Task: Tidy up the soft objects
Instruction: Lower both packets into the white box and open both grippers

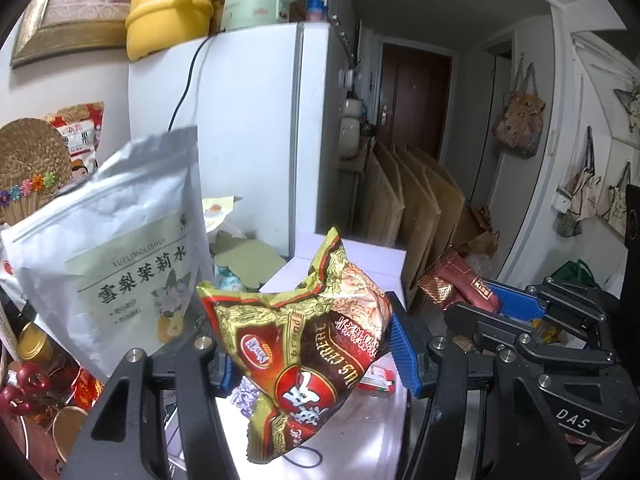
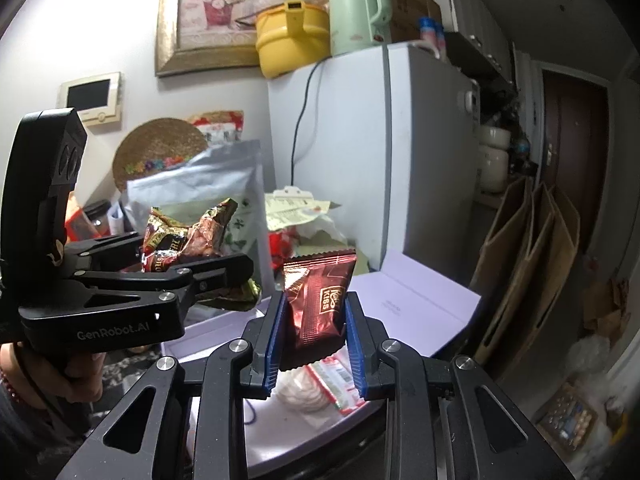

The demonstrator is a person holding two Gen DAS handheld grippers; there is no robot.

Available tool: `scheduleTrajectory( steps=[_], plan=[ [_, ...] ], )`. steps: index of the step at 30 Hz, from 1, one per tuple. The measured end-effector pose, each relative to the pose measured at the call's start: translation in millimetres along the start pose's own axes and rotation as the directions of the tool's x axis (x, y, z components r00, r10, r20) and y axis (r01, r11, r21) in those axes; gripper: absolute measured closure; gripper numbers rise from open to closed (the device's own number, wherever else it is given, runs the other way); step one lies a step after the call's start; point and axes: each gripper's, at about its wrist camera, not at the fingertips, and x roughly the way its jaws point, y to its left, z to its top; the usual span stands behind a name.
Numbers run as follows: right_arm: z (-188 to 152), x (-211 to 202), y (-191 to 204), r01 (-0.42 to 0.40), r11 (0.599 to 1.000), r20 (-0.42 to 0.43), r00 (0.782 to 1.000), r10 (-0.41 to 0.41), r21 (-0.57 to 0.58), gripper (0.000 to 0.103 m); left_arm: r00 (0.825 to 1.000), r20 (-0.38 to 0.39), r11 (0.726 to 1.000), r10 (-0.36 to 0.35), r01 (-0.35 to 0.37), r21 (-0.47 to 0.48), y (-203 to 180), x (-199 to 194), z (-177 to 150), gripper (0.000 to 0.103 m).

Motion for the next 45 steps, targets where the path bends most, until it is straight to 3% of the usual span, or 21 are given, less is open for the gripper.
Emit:
scheduleTrajectory(
  steps=[10, 21, 45],
  plan=[
    [-13, 41, -13, 0.001, 0.999, -0.099, 0.995, 0.002, 0.033, 0.075, 0.993, -0.114, 1.0, 0.012, -0.01, 0.02, 5, 44, -14, 0.044],
    [-36, 77, -20, -0.008, 0.998, -0.225, 0.974, 0.022, 0.065, 0.075, 0.978, -0.204, 0.998, 0.038, -0.028, 0.049, 8, 73, -34, 0.044],
    [-59, 135, -25, -0.004, 0.997, -0.373, 0.927, 0.033, 0.079, 0.073, 0.915, -0.402, 0.998, 0.039, -0.052, -0.023, 33, 127, -72, 0.044]
  ],
)
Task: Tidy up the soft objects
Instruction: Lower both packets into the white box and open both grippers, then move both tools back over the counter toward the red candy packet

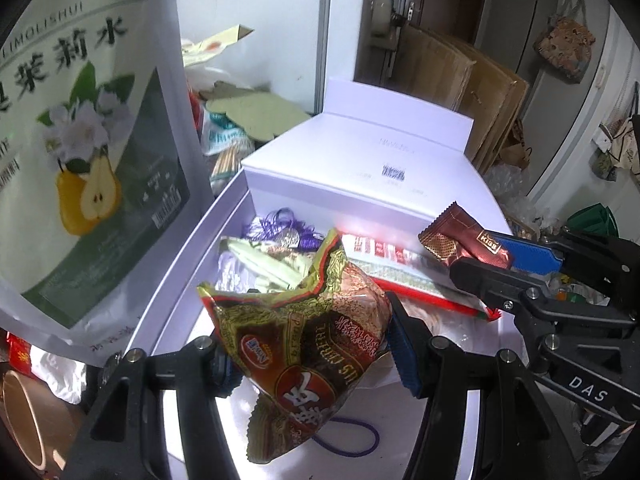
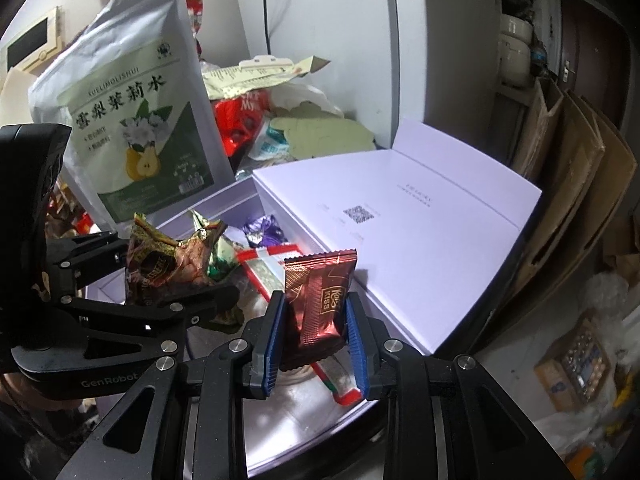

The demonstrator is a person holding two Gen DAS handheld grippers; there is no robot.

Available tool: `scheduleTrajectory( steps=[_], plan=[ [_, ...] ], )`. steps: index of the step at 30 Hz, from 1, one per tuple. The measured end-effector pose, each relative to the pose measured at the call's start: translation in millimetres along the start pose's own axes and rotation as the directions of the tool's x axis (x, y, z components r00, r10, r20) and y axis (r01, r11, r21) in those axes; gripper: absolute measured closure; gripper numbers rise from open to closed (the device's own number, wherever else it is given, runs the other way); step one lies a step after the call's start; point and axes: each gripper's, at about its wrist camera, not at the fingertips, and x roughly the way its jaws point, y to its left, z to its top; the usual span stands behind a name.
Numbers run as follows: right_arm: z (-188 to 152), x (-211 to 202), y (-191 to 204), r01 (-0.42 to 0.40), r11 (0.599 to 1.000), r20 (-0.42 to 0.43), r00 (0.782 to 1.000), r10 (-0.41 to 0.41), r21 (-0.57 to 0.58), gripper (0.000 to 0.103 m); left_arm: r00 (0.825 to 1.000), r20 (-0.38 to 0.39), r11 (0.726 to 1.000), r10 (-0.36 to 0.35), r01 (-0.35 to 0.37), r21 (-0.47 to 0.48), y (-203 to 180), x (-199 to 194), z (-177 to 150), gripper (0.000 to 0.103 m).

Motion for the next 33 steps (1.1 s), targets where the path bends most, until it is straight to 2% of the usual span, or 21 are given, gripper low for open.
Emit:
scheduleTrajectory(
  steps=[7, 12, 14, 15, 17, 24, 30, 33],
  plan=[
    [0, 11, -4, 0.008, 1.0, -0.037, 0.999, -0.008, 0.015, 0.073, 1.0, -0.016, 1.0, 0.021, -0.021, -0.006, 2, 4, 1, 0.044],
    [0, 12, -7, 0.015, 1.0, -0.052, 0.999, -0.014, 0.02, 0.066, 0.993, -0.054, 0.994, 0.101, -0.098, 0.049, -5, 9, 5, 0.042],
    [0, 10, -6, 0.017, 1.0, -0.049, 0.999, -0.016, 0.018, 0.059, 0.993, -0.047, 0.993, 0.112, -0.109, 0.054, -6, 6, 6, 0.041],
    [1, 9, -6, 0.017, 1.0, -0.045, 0.999, -0.016, 0.017, 0.058, 0.993, -0.044, 0.993, 0.111, -0.109, 0.048, -5, 4, 6, 0.039],
    [1, 6, -5, 0.017, 1.0, -0.037, 0.999, -0.016, 0.016, 0.058, 0.993, -0.031, 0.993, 0.116, -0.115, 0.029, -2, -2, 7, 0.033],
    [4, -9, -1, 0.032, 0.999, -0.01, 0.999, -0.032, 0.002, 0.058, 0.987, 0.044, 0.987, 0.157, -0.159, 0.029, -2, -29, 12, 0.032],
    [13, -33, 7, 0.044, 0.999, 0.04, 0.998, -0.044, -0.006, 0.058, 0.984, 0.115, 0.99, 0.135, -0.14, 0.029, -5, -60, 19, 0.032],
    [18, -49, 12, 0.059, 0.998, 0.073, 0.996, -0.058, -0.012, 0.058, 0.977, 0.16, 0.989, 0.142, -0.147, 0.018, -3, -81, 22, 0.032]
  ],
)
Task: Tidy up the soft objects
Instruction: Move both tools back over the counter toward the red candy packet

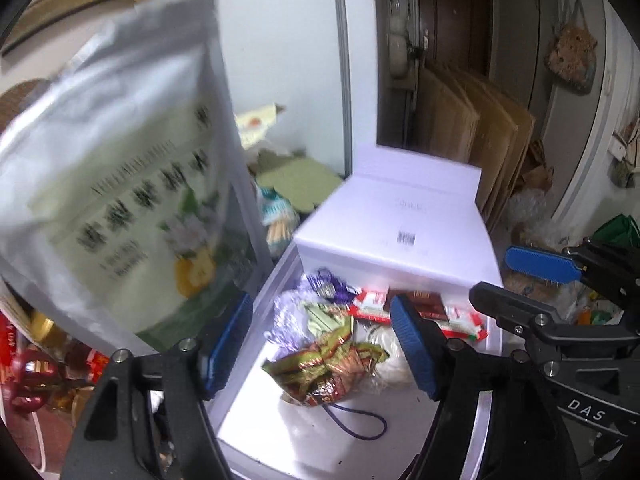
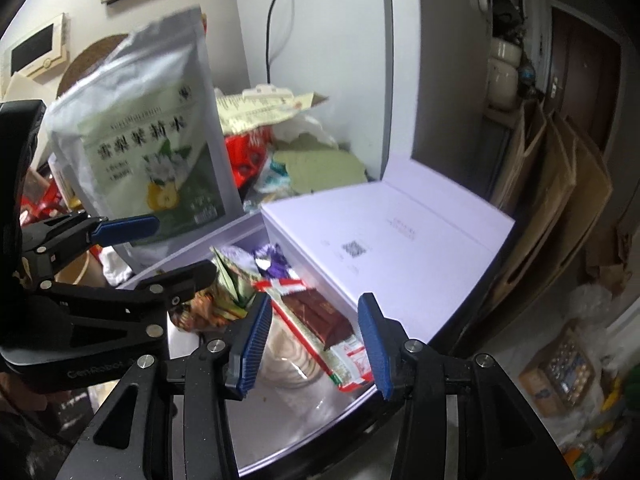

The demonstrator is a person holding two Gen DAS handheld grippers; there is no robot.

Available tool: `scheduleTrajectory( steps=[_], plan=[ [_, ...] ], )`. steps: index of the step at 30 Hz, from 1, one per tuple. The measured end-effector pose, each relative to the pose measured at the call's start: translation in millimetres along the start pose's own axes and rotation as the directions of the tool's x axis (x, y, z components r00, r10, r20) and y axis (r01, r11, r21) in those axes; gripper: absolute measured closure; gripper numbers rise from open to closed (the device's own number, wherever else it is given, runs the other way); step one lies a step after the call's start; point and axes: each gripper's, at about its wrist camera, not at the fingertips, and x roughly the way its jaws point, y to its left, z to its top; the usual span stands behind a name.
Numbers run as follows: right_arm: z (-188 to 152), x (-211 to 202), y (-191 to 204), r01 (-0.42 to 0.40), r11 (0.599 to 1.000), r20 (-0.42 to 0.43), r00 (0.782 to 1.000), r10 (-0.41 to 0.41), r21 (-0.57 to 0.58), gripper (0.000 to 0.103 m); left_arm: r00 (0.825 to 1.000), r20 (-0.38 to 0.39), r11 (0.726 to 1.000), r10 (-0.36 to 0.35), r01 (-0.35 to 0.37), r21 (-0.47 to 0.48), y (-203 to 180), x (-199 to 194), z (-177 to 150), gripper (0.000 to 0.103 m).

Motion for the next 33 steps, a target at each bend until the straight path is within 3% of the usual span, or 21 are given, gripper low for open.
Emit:
scheduleTrajectory(
  steps=[9, 19, 23, 33],
  plan=[
    [19, -53, 20, 0.013, 1.0, 0.106, 0.994, -0.011, -0.024, 0.058, 0.991, 0.132, 1.0, 0.003, 0.0, -0.026, 11, -67, 16, 0.032],
    [21, -119, 56, 0.03, 0.998, 0.224, 0.974, -0.015, -0.062, 0.058, 0.966, 0.259, 0.999, -0.019, 0.027, -0.027, 19, -142, 8, 0.031],
    [13, -145, 71, 0.03, 0.997, 0.272, 0.962, -0.009, -0.071, 0.055, 0.949, 0.314, 0.999, -0.013, 0.023, -0.029, 22, -170, -5, 0.014],
    [-14, -193, 102, 0.04, 0.996, 0.356, 0.934, -0.011, -0.074, 0.034, 0.936, 0.353, 0.999, -0.017, 0.028, -0.027, 36, -219, -39, 0.012]
  ],
)
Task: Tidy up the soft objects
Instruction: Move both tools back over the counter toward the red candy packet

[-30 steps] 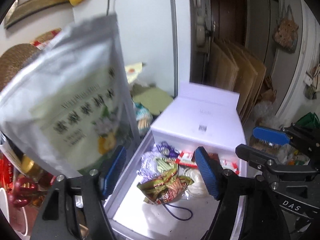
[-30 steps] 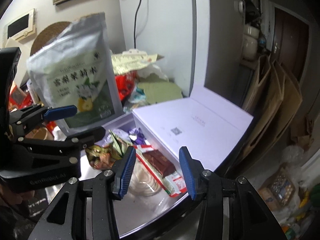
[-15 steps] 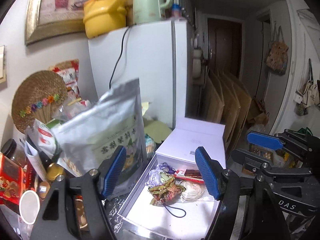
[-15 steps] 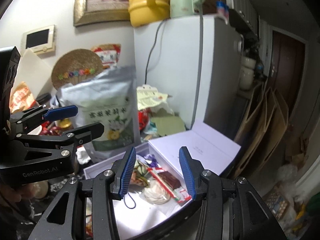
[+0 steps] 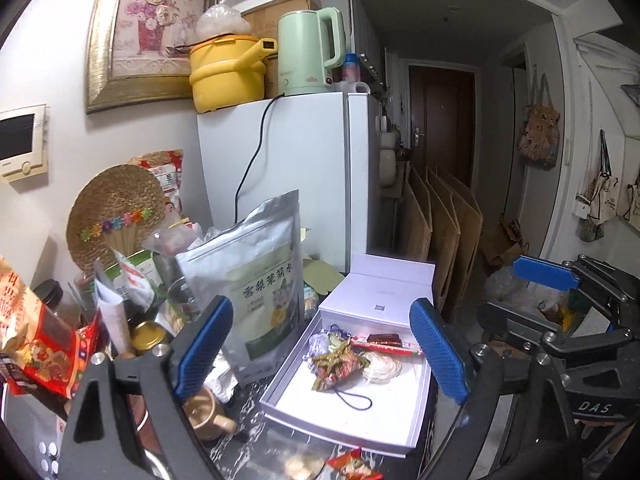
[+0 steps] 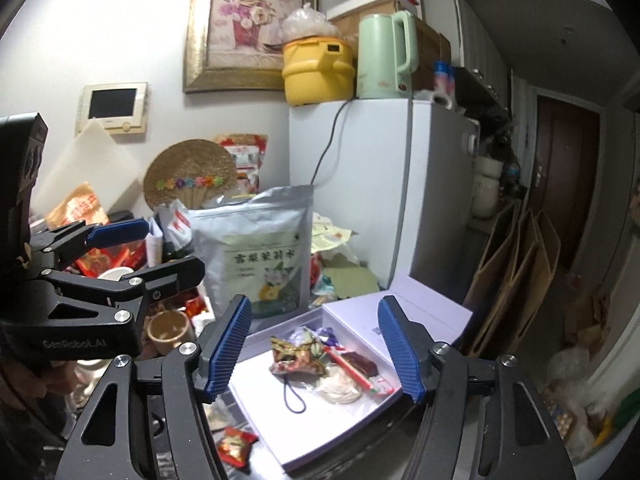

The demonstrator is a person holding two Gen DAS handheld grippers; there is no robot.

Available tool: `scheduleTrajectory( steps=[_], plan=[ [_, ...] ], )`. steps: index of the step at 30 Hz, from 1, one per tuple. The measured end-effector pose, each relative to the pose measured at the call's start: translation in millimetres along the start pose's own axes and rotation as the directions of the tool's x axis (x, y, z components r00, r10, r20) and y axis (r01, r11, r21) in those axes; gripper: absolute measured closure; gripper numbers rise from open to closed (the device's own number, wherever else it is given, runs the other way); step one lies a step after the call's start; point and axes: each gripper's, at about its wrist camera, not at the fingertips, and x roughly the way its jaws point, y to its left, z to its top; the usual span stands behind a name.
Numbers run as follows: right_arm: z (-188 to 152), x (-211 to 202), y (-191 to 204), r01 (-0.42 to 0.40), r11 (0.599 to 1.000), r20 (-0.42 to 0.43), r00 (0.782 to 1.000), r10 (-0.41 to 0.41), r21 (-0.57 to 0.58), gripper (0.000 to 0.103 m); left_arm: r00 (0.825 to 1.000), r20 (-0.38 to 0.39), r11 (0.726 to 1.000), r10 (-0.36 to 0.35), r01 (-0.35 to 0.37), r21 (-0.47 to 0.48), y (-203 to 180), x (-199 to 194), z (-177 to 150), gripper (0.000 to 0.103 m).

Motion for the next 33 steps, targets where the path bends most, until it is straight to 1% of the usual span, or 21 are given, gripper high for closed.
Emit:
scheduleTrajectory(
  steps=[2, 8, 13, 20, 24, 26, 30, 33],
  plan=[
    [-4, -6, 6, -0.002, 1.0, 0.003, 1.0, 0.002, 0.002, 0.032, 1.0, -0.007, 1.0, -0.003, 0.002, -0.003, 3, -7, -7, 0.012],
    [-24, -20, 27, -0.018, 1.0, -0.01, 1.0, 0.018, -0.009, 0.032, 0.999, -0.04, 1.0, 0.002, -0.003, -0.011, 14, -21, -33, 0.012],
    [-43, -22, 45, -0.026, 0.999, -0.024, 0.999, 0.025, -0.03, 0.032, 0.997, -0.081, 0.999, -0.007, 0.003, -0.04, 24, -28, -58, 0.012],
    [-74, -17, 68, -0.051, 0.998, -0.072, 0.996, 0.048, -0.032, 0.032, 0.99, -0.138, 0.998, -0.012, 0.002, -0.069, 32, -30, -93, 0.012],
    [-94, -11, 75, -0.066, 0.998, -0.114, 0.991, 0.064, -0.011, 0.032, 0.98, -0.197, 0.995, -0.039, 0.019, -0.101, 38, -25, -114, 0.012],
    [-104, -7, 77, -0.071, 0.997, -0.14, 0.988, 0.071, 0.003, 0.032, 0.97, -0.231, 0.991, -0.07, 0.041, -0.126, 40, -21, -126, 0.012],
    [-126, -1, 80, -0.065, 0.998, -0.174, 0.983, 0.066, 0.013, 0.032, 0.96, -0.27, 0.991, -0.071, 0.037, -0.131, 39, -14, -146, 0.012],
    [-141, 6, 79, -0.061, 0.997, -0.206, 0.976, 0.069, 0.044, 0.032, 0.946, -0.311, 0.987, -0.091, 0.044, -0.156, 42, -3, -165, 0.012]
  ],
)
